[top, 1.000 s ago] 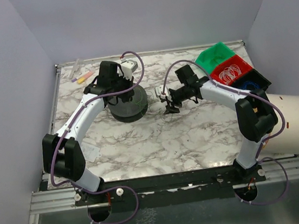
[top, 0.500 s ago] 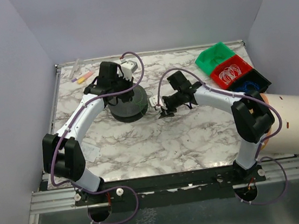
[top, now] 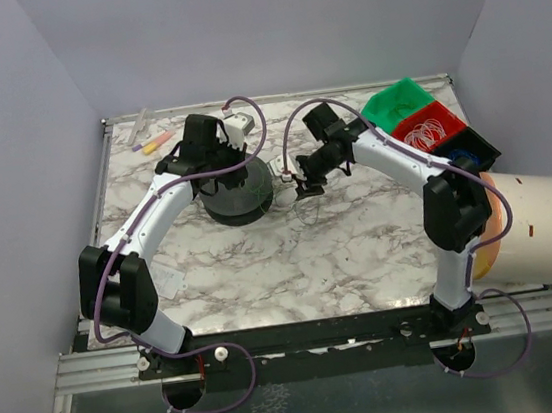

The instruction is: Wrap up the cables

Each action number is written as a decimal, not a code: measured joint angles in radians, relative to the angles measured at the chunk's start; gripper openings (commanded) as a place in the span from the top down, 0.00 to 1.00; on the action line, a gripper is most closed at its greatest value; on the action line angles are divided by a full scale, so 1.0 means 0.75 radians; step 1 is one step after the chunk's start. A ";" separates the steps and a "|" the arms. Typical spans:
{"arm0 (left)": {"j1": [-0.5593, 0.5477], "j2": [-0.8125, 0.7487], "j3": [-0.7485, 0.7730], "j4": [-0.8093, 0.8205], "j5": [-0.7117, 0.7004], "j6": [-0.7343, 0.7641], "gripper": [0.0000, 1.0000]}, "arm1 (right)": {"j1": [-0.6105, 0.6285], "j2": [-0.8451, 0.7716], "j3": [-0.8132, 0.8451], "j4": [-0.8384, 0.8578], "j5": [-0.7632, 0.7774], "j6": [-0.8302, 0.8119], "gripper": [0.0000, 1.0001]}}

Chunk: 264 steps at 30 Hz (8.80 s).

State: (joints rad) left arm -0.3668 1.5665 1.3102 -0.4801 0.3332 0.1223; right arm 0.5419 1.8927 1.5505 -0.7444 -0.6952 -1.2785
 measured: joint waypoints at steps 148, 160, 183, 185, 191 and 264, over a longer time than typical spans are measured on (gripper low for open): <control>-0.339 0.160 0.081 0.111 0.512 0.310 1.00 | -0.341 -0.679 -0.776 0.751 -0.306 0.980 0.99; -0.325 0.146 0.031 0.202 0.492 0.192 1.00 | -0.355 -0.681 -0.780 0.760 -0.301 0.904 0.65; -0.345 0.146 0.031 0.216 0.493 0.137 1.00 | -0.329 -0.581 -0.780 0.812 -0.515 0.993 0.70; -0.346 0.146 0.031 0.218 0.493 0.137 1.00 | -0.329 -0.580 -0.780 0.824 -0.514 0.998 0.70; -0.348 0.146 0.031 0.216 0.493 0.142 1.00 | -0.329 -0.594 -0.780 0.773 -0.539 0.912 0.64; -0.374 0.156 0.005 0.162 0.521 0.215 1.00 | -0.395 -0.486 -0.632 0.459 -0.589 0.743 1.00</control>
State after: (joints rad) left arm -0.6472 1.6836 1.3140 -0.3584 0.7242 0.2836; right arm 0.2459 1.5284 1.0763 -0.4004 -1.1370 -0.7216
